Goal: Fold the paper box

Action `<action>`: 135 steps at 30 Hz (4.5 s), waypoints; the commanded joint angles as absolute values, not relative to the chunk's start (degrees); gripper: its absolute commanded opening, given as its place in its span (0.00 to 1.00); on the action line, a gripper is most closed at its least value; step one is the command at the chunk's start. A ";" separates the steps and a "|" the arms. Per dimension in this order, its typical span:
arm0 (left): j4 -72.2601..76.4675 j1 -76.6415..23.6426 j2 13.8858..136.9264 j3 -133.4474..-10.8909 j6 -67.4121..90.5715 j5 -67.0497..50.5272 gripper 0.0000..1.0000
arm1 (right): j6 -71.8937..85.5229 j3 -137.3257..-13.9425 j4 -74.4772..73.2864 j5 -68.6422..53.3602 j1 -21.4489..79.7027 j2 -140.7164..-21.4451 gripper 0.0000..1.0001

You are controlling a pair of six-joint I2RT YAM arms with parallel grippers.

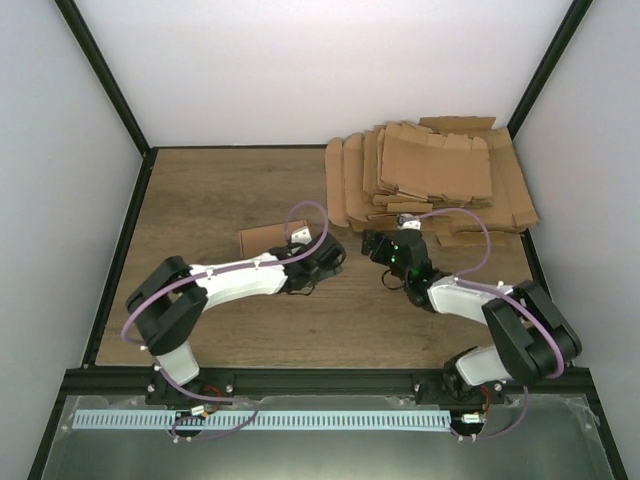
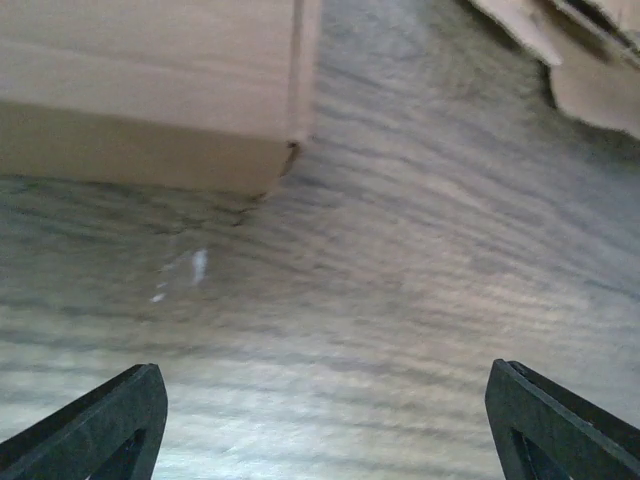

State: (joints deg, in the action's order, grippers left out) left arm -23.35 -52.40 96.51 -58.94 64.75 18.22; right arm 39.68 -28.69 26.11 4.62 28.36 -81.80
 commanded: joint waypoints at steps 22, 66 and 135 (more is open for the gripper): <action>-24.10 -38.82 113.24 -69.65 65.26 29.07 0.67 | 41.35 -21.49 31.41 20.95 28.02 -70.23 0.85; -7.43 6.59 105.47 -62.15 38.14 6.51 0.75 | 40.37 -24.76 32.17 15.05 28.04 -77.55 0.85; -10.59 12.59 132.57 -96.56 66.39 -0.78 0.04 | 38.51 -27.17 30.48 14.27 28.04 -79.11 0.85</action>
State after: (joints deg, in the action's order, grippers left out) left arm -9.34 11.88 130.93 -93.23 65.93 -2.50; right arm 39.46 -24.82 30.00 13.74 28.25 -79.13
